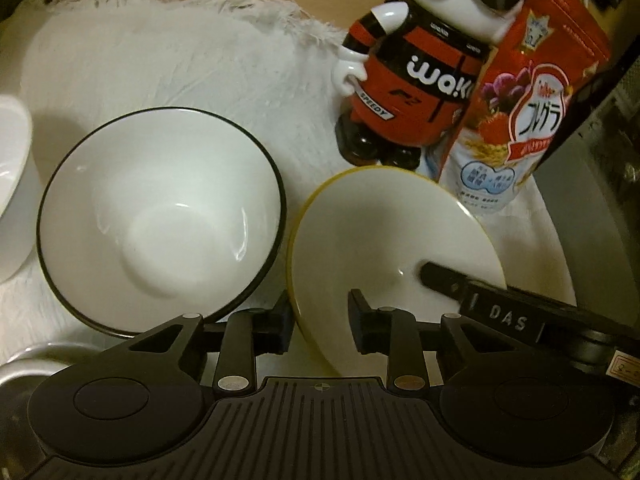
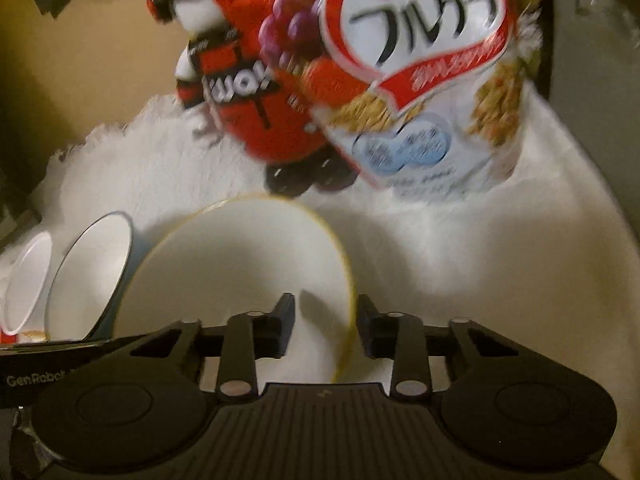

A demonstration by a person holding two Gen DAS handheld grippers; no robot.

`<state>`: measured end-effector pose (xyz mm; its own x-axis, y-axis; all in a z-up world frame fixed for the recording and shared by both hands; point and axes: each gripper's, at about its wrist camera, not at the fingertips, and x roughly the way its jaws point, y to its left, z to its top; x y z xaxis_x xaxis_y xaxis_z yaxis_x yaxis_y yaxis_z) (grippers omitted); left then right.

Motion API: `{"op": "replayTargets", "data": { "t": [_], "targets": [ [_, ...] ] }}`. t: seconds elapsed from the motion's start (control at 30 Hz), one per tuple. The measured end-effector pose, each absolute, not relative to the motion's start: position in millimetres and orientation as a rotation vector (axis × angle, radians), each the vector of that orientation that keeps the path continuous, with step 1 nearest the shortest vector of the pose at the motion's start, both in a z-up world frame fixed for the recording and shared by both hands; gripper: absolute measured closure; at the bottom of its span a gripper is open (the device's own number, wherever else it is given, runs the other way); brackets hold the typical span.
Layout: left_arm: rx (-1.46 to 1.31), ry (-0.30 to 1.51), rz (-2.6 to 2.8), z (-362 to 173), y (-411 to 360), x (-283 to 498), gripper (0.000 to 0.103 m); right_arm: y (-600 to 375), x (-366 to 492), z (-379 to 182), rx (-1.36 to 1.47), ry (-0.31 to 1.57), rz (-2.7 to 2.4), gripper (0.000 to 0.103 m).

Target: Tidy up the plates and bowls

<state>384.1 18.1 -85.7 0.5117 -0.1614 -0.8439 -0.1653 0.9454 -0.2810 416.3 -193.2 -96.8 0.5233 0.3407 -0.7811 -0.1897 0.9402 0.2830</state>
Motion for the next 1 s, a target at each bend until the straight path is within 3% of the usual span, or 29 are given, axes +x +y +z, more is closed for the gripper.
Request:
{"op": "replayTargets", "data": {
  "t": [1.0],
  "targets": [
    [-0.327, 1.153, -0.086, -75, -2, 283, 0.072, -224, 298, -93, 0.154, 1.045, 0.350, 0.071]
  ]
}}
